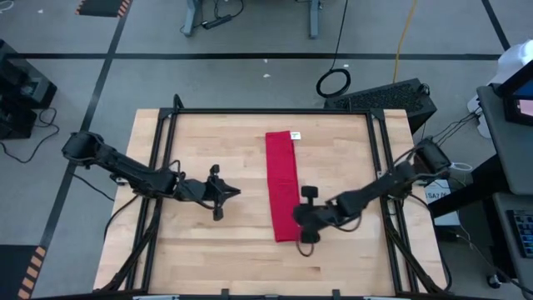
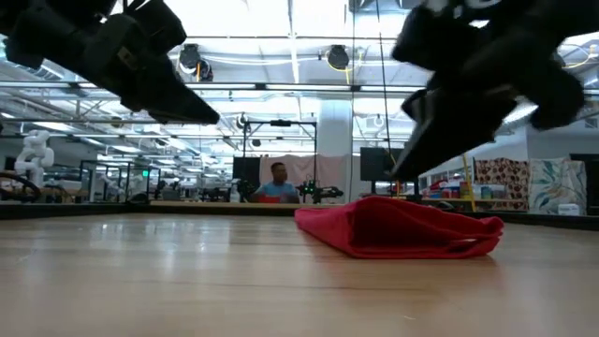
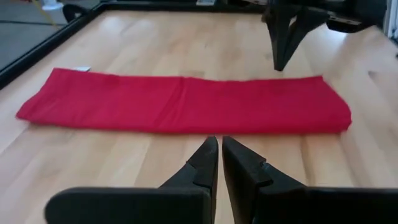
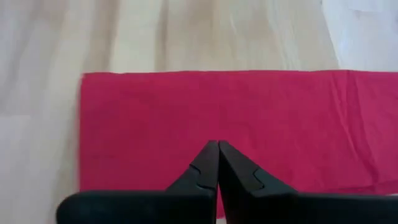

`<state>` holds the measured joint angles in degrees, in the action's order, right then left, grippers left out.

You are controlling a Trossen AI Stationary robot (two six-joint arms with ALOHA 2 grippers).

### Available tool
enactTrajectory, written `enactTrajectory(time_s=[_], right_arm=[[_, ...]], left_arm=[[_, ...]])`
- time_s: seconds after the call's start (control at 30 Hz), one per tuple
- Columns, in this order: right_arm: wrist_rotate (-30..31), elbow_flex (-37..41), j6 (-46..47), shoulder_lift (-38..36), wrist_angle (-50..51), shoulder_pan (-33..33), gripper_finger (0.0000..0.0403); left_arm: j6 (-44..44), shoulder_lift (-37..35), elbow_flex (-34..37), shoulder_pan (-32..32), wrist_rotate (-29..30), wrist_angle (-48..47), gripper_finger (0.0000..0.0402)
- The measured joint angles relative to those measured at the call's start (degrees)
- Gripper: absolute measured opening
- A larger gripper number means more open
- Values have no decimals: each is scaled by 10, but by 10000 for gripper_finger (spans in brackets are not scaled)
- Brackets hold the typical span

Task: Roll towel
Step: Roll the red towel

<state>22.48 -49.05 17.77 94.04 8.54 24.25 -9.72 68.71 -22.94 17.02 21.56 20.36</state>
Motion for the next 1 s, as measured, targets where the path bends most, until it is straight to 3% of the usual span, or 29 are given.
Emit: enactTrajectory(time_s=[0.37,0.53,0.77,0.87,1.0], right_arm=[[2,55,10,-57,6,119,11],[8,55,13,-44,-4,148,75],[79,55,-4,22,-69,175,189],[117,55,-23,46,-76,188,205],[134,55,-30,64,-83,190,194]], left_arm=[[12,141,-7,13,-16,149,28],[40,193,-44,38,-18,172,28],[109,264,-135,73,-3,182,33],[115,293,-173,83,-3,179,52],[116,327,-207,91,5,177,90]])
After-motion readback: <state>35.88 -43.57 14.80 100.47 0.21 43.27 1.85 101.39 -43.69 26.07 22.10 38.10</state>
